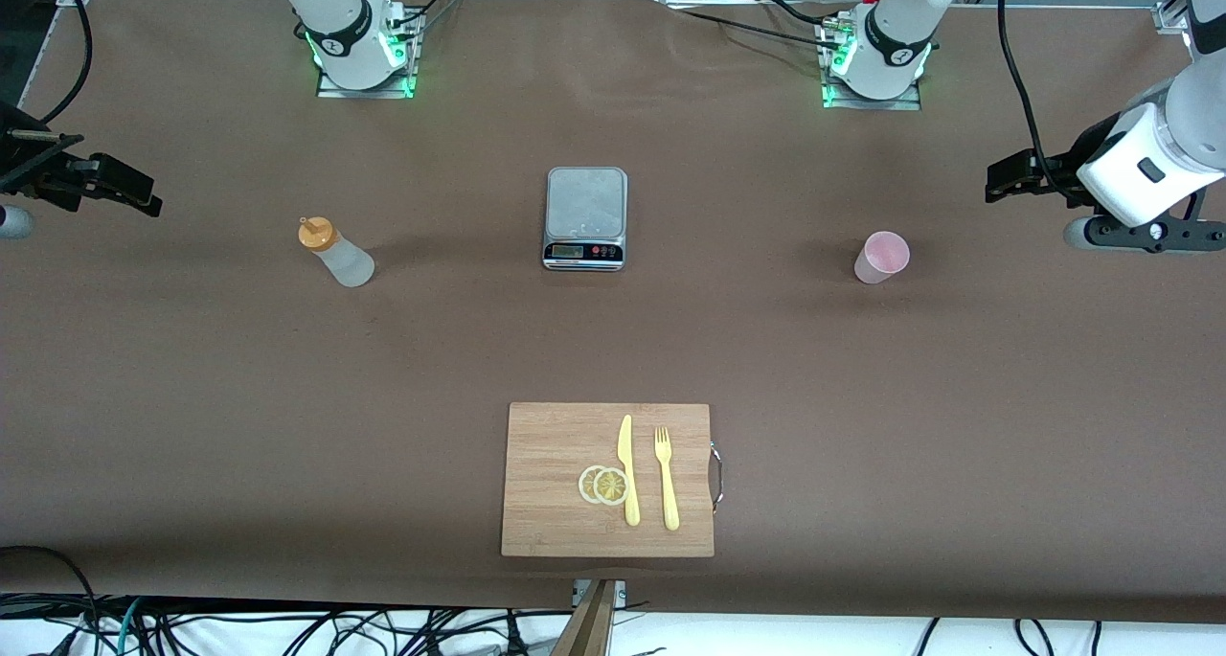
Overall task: Add sauce to pink cup with both arms
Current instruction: 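Reach the left gripper down to the pink cup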
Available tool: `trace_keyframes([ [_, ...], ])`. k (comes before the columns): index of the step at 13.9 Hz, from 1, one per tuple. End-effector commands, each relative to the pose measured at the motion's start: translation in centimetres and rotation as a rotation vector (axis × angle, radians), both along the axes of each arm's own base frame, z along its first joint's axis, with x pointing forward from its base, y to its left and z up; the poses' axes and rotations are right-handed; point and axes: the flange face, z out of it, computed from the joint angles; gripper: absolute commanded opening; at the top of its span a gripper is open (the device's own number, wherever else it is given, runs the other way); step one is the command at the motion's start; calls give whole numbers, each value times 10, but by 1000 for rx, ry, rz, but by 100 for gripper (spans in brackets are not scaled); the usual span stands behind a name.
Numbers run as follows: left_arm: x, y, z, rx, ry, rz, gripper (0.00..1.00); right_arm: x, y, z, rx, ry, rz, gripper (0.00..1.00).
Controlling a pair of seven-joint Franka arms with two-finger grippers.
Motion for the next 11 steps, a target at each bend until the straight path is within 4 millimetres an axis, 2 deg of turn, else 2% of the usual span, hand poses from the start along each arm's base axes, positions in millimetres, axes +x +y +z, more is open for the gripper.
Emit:
trace_keyframes([
  [1, 7, 2, 1, 15, 0, 7, 100, -2, -1, 1, 19, -6, 8, 100],
  [3, 9, 10, -10, 17, 15, 13, 100, -2, -1, 1, 20, -6, 8, 100],
  [6, 18, 18, -40, 13, 11, 27, 100, -2, -1, 1, 20, -6, 8, 100],
  [8, 20, 16, -67, 12, 5, 23, 100, -2, -1, 1, 20, -6, 8, 100],
  [11, 20, 18, -123, 2, -5, -18, 100, -2, -2, 1, 20, -6, 7, 100],
])
